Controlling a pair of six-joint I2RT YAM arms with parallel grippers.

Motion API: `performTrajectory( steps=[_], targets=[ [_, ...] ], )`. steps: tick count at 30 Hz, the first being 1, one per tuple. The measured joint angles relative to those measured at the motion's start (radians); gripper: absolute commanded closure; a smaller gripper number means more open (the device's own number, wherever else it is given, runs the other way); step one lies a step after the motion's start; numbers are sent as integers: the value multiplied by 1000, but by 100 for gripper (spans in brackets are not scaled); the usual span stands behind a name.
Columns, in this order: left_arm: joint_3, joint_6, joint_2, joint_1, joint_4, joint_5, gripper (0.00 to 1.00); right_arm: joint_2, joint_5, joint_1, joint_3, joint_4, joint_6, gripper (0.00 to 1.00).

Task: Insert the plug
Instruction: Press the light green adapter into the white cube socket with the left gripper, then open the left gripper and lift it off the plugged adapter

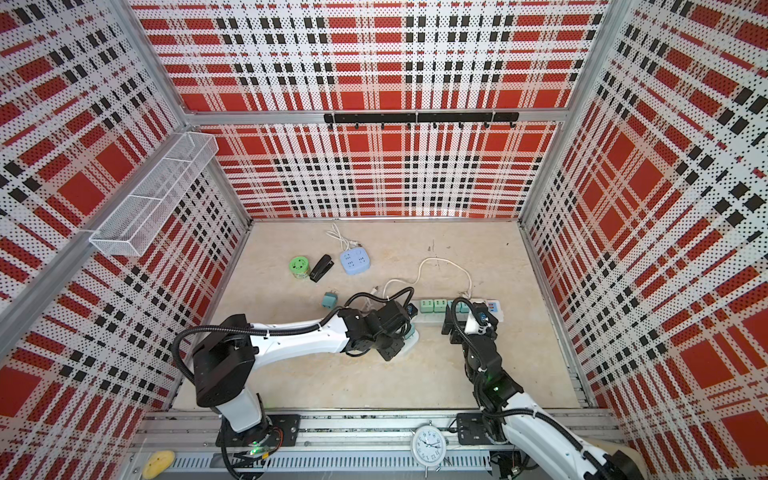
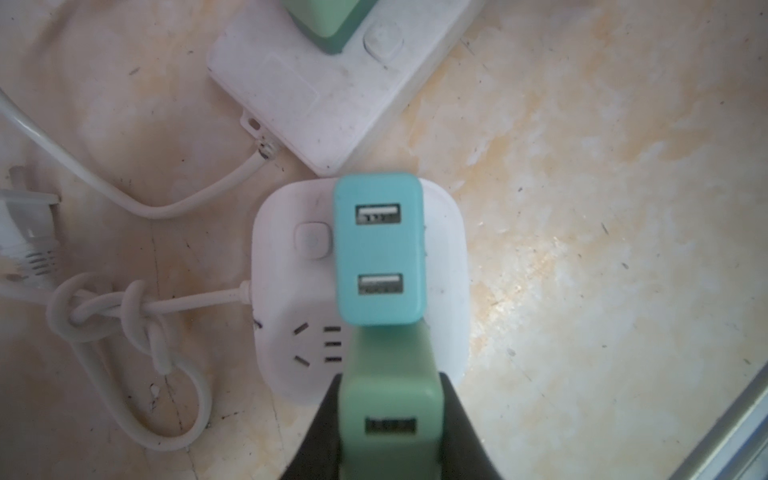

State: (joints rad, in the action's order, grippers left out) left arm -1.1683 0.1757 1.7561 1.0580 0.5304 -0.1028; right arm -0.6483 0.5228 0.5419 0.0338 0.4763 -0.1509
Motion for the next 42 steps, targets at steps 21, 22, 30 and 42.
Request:
performTrajectory(
  steps=[21, 22, 30, 42],
  targets=[
    [-188, -78, 142, -152, 137, 81, 100, -1, 0, 0, 0, 4, 0, 0],
    [-188, -80, 143, -160, 137, 81, 100, -1, 0, 0, 0, 4, 0, 0],
    [-196, -92, 148, -149, 135, 43, 78, -33, -1, 0, 5, 13, 0, 0],
    [-219, -124, 110, -153, 283, -106, 9, -32, -2, 0, 5, 14, 0, 0]
  ],
)
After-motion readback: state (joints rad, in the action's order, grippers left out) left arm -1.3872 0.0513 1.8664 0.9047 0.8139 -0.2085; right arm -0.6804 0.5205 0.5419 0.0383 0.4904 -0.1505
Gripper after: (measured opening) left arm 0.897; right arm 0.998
